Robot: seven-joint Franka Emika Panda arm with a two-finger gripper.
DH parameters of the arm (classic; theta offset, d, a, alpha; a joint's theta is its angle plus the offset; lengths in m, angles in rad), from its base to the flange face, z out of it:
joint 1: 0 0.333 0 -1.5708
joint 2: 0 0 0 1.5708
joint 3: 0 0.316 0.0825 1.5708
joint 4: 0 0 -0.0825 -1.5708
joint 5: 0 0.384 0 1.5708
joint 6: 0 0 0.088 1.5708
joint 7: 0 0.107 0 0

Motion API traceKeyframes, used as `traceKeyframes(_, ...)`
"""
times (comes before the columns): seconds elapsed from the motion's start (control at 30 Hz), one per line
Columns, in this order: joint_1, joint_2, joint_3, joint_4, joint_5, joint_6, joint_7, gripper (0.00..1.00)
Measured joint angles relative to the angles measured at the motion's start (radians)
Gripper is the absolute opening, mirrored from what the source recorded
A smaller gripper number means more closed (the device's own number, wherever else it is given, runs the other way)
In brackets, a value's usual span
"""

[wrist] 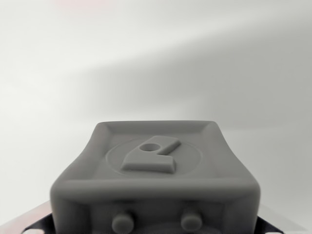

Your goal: Destack cube

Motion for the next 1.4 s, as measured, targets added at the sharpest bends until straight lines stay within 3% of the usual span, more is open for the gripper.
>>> traceKeyframes(0.53, -0.021, 0.012, 0.0, -0.06, 0.014, 0.073, -0.02, 0.0)
traceKeyframes(0.67, -0.025, 0.033, 0.004, -0.062, 0.025, 0.098, -0.029, 0.0)
traceKeyframes(0.83, -0.034, 0.098, 0.018, -0.052, 0.044, 0.144, -0.043, 0.0)
traceKeyframes(1.03, -0.047, 0.14, 0.034, -0.042, 0.055, 0.181, -0.052, 0.0)
traceKeyframes(1.4, -0.071, 0.206, 0.058, -0.024, 0.058, 0.23, -0.055, 0.0)
